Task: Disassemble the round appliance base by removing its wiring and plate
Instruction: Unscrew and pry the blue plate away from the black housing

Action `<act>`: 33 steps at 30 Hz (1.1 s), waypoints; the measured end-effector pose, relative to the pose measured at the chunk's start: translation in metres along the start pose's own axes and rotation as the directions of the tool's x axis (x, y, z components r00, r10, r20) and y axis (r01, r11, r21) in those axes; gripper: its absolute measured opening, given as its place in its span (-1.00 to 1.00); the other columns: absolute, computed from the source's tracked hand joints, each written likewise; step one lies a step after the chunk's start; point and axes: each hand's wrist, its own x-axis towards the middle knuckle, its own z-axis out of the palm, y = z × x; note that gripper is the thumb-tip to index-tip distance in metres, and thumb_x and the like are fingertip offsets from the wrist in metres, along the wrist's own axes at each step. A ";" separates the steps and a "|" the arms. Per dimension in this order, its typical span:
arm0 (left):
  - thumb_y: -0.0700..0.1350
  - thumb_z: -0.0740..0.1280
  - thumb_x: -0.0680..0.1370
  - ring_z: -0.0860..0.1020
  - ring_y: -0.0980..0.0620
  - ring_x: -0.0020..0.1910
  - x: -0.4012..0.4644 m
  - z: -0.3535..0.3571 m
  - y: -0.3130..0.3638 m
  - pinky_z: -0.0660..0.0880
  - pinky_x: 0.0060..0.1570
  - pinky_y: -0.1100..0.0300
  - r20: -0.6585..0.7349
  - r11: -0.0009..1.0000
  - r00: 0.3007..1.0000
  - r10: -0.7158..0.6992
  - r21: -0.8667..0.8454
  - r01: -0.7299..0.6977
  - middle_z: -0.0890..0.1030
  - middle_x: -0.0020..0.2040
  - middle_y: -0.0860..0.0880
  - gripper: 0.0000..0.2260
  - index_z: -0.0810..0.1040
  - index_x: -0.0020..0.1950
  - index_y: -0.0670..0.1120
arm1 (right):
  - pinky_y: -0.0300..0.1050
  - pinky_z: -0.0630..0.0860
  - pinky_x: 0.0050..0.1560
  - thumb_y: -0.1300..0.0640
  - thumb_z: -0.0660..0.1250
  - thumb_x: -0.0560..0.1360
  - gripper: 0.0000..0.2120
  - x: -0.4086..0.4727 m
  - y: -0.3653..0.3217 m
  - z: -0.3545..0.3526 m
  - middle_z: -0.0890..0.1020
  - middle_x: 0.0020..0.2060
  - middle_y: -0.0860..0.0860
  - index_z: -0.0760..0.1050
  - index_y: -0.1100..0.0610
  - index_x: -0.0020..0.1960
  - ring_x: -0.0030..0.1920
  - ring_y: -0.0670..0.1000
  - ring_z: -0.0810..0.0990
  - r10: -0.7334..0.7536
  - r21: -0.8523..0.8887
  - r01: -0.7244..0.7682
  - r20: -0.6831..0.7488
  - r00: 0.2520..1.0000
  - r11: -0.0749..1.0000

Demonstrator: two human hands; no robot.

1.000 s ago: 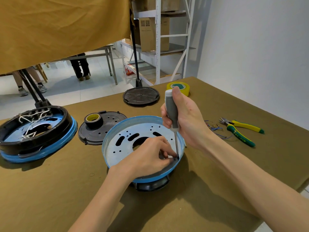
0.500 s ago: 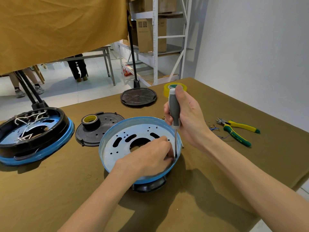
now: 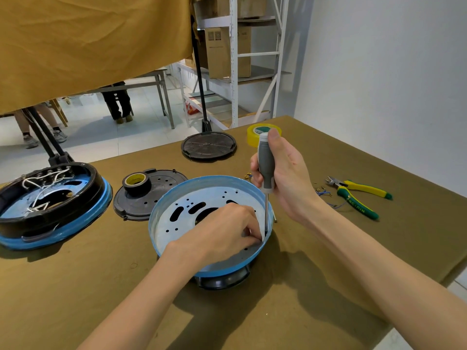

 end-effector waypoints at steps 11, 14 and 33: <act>0.02 0.44 0.59 0.51 0.24 -0.05 -0.003 0.000 -0.003 0.48 -0.10 0.39 0.087 0.997 0.994 -0.059 -0.042 0.063 0.46 0.00 0.28 -0.95 0.67 0.04 0.14 | -0.12 0.47 -0.36 -0.13 0.12 0.70 -0.62 -0.001 0.002 -0.002 0.57 -0.31 0.12 0.43 0.14 -0.08 -0.42 0.05 0.47 -0.002 0.000 0.002 -0.024 1.000 1.000; 0.04 0.41 0.60 0.49 0.20 0.00 0.001 -0.004 -0.003 0.45 -0.01 0.34 0.174 0.996 0.982 -0.074 -0.042 0.083 0.43 0.05 0.22 -0.96 0.63 0.05 0.14 | -0.11 0.46 -0.36 -0.14 0.11 0.70 -0.62 -0.001 0.002 0.000 0.57 -0.31 0.11 0.43 0.14 -0.07 -0.41 0.04 0.46 0.007 0.010 -0.007 -0.024 1.000 1.000; -0.13 0.28 0.65 0.55 -0.08 -0.10 -0.008 -0.005 0.017 0.54 -0.09 -0.05 0.101 0.902 0.983 0.154 0.391 -0.181 0.56 0.03 -0.01 -0.82 0.69 0.06 -0.07 | -0.12 0.42 -0.38 -0.22 0.12 0.60 -0.56 -0.007 0.005 0.006 0.52 -0.35 0.08 0.39 0.19 -0.03 -0.44 -0.01 0.44 -0.059 -0.055 0.057 -0.037 0.998 0.997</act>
